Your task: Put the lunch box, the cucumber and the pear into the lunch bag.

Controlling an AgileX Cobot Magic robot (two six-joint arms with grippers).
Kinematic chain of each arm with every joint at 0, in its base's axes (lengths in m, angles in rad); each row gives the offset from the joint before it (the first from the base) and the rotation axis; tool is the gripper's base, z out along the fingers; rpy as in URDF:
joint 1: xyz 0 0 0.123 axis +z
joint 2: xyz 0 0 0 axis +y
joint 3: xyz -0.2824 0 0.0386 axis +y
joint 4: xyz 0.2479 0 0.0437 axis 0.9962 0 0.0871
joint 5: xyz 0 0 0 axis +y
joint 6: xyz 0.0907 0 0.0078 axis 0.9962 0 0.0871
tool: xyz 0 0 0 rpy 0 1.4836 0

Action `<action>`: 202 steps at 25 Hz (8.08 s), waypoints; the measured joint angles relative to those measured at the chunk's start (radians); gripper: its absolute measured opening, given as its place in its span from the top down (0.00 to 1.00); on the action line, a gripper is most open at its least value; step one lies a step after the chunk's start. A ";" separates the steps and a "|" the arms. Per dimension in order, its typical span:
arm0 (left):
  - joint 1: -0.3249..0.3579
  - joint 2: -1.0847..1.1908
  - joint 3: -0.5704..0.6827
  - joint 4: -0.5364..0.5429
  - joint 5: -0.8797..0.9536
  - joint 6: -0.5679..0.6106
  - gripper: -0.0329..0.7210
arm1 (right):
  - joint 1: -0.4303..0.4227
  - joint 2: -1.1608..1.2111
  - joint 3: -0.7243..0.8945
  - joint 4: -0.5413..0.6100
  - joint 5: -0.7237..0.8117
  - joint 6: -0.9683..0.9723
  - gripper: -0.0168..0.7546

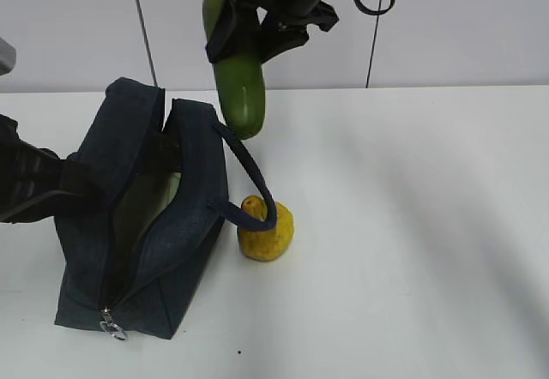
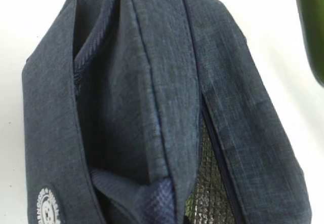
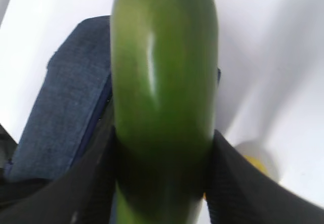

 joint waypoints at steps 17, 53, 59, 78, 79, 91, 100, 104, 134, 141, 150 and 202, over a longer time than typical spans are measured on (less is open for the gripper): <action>0.000 0.000 0.000 -0.002 -0.004 0.000 0.98 | 0.085 0.194 0.000 0.250 0.001 -0.071 0.39; 0.000 0.000 0.000 -0.006 -0.003 0.000 0.98 | 0.064 -0.415 0.425 -0.451 0.010 -0.090 0.46; 0.000 0.000 0.000 -0.006 -0.003 0.000 0.98 | 0.064 -0.576 0.781 -0.388 -0.076 -0.134 0.46; 0.000 0.000 0.000 -0.009 -0.003 0.000 0.98 | 0.064 -0.676 1.354 0.214 -0.763 -0.924 0.50; 0.000 0.000 0.000 -0.009 -0.003 0.000 0.98 | 0.064 -0.667 1.354 0.233 -0.764 -0.925 0.50; 0.000 0.000 0.000 -0.014 -0.003 0.000 0.98 | 0.064 -0.511 1.354 0.492 -0.867 -1.217 0.51; 0.000 0.000 0.000 -0.018 -0.003 0.000 0.98 | 0.064 -0.426 1.354 1.049 -0.861 -1.833 0.49; 0.000 0.000 0.000 -0.025 -0.003 0.000 0.98 | 0.064 -0.383 1.354 1.136 -0.857 -1.971 0.41; 0.000 0.000 0.000 -0.025 0.012 0.000 0.98 | 0.064 -0.275 1.193 1.266 -0.873 -2.139 0.35; 0.000 0.000 0.000 -0.025 0.017 0.000 0.98 | 0.064 -0.223 1.167 1.266 -0.867 -2.141 0.35; 0.000 0.000 0.000 -0.025 0.019 0.000 0.98 | 0.064 -0.184 1.151 1.266 -0.852 -2.146 0.35; 0.000 0.000 0.000 -0.025 0.023 0.000 0.98 | 0.064 -0.191 1.136 1.264 -0.928 -2.167 0.31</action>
